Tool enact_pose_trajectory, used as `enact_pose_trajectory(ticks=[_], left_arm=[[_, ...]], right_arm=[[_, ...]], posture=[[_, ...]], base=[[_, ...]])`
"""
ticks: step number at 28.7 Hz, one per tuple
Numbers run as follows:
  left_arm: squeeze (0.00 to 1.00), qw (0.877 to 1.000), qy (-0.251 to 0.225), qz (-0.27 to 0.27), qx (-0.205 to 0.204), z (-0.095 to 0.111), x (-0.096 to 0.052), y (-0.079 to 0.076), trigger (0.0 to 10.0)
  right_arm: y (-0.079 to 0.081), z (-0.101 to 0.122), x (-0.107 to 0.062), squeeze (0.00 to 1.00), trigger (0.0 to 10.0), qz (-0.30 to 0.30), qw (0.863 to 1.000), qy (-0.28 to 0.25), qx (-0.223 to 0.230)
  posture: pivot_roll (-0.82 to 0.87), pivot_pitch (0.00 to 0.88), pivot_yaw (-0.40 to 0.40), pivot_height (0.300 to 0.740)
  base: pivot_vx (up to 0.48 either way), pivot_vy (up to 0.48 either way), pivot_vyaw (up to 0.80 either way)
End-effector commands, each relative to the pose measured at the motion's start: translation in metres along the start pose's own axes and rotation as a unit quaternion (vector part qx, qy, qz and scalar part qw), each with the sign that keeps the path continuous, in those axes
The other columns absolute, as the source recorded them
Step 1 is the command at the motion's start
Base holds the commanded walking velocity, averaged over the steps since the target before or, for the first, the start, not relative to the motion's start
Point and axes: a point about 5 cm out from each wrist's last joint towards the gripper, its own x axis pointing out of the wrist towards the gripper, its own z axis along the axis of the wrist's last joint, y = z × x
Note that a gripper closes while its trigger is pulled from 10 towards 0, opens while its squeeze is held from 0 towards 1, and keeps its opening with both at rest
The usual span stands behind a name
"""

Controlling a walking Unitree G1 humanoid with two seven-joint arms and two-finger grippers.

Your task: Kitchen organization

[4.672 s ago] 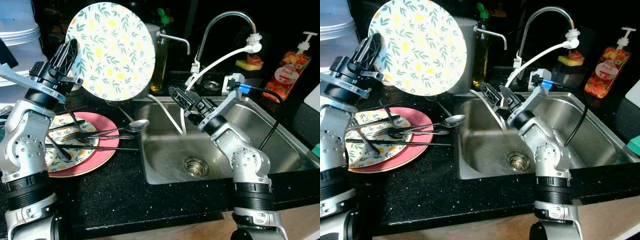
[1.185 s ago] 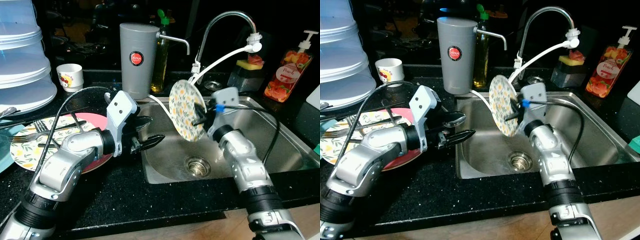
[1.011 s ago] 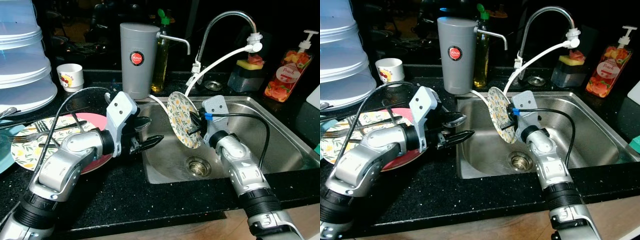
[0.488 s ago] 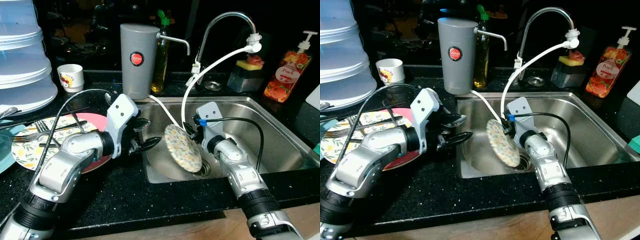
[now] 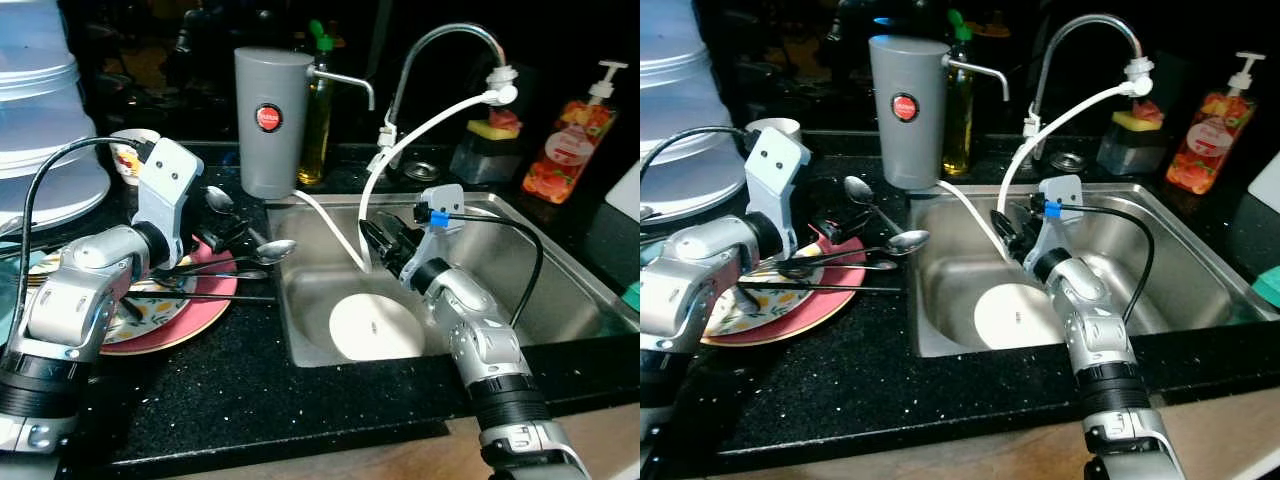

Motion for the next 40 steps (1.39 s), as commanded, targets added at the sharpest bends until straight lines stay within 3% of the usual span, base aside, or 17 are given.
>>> enact_pose_trajectory(ticks=[1, 3, 5, 10, 12, 18, 27, 28, 29, 33, 36, 40], left_arm=[[1.00, 1.000, 0.023, -0.014, -0.002, -0.006, -0.007, 0.003, 10.0], [1.00, 0.999, 0.035, -0.021, 0.004, -0.008, -0.012, 0.007, 10.0], [0.00, 0.998, 0.055, -0.028, 0.017, -0.010, -0.018, 0.013, 10.0], [0.00, 0.994, 0.093, -0.040, 0.044, -0.016, -0.026, 0.022, 10.0], [0.00, 0.993, 0.103, -0.056, 0.031, -0.019, -0.029, 0.024, 10.0], [0.00, 0.982, 0.145, -0.124, 0.002, -0.036, -0.033, 0.011, 10.0], [0.00, 0.968, 0.180, -0.175, -0.024, -0.053, -0.032, -0.003, 10.0], [0.00, 0.968, 0.181, -0.171, -0.021, -0.054, -0.032, -0.002, 9.4], [0.00, 0.972, 0.176, -0.155, -0.014, -0.052, -0.030, 0.002, 0.0], [0.00, 0.975, 0.170, -0.141, -0.009, -0.050, -0.029, 0.006, 0.0], [0.00, 0.989, 0.131, -0.067, 0.026, -0.037, -0.026, 0.025, 0.0], [0.00, 0.990, 0.122, -0.054, 0.033, -0.033, -0.026, 0.029, 0.0]], right_arm=[[0.009, 0.000, -0.002, 0.00, 10.0, 0.038, 0.999, 0.003, 0.016], [0.015, 0.001, -0.002, 0.00, 10.0, 0.061, 0.998, 0.004, 0.019], [0.022, 0.001, -0.003, 0.00, 10.0, 0.087, 0.996, 0.007, 0.022], [0.027, 0.000, -0.003, 0.00, 10.0, 0.112, 0.993, 0.013, 0.025], [0.031, 0.000, -0.004, 0.00, 10.0, 0.128, 0.991, 0.020, 0.032], [0.039, -0.003, -0.012, 0.00, 10.0, 0.169, 0.984, 0.051, 0.034], [0.040, -0.003, -0.014, 0.00, 10.0, 0.174, 0.983, 0.057, 0.033], [0.040, -0.003, -0.014, 0.00, 10.0, 0.173, 0.983, 0.057, 0.032], [0.040, -0.002, -0.014, 0.00, 10.0, 0.171, 0.983, 0.057, 0.032], [0.039, -0.002, -0.014, 0.00, 10.0, 0.170, 0.983, 0.057, 0.032], [0.039, -0.001, -0.014, 0.00, 10.0, 0.168, 0.984, 0.057, 0.035], [0.039, -0.001, -0.013, 0.00, 10.0, 0.168, 0.984, 0.057, 0.036]], posture=[[0.06, 0.029, -0.064, 0.740], [0.06, 0.029, -0.064, 0.740], [0.06, 0.028, -0.064, 0.740], [0.07, 0.028, -0.063, 0.740], [0.07, 0.029, -0.064, 0.740], [0.07, 0.029, -0.063, 0.740], [0.06, 0.030, -0.061, 0.740], [0.06, 0.030, -0.061, 0.740], [0.06, 0.030, -0.062, 0.740], [0.06, 0.029, -0.063, 0.740], [0.06, 0.029, -0.067, 0.740], [0.06, 0.029, -0.067, 0.740]], base=[[0.000, 0.000, 0.00], [0.000, 0.000, 0.00], [0.000, 0.000, 0.00], [0.000, 0.000, 0.00], [0.000, 0.000, 0.00], [0.000, 0.000, 0.00], [0.000, 0.000, 0.00], [0.000, 0.000, 0.00], [0.000, 0.000, 0.00], [0.000, 0.000, 0.00], [0.000, 0.000, 0.00], [0.000, 0.000, 0.00]])
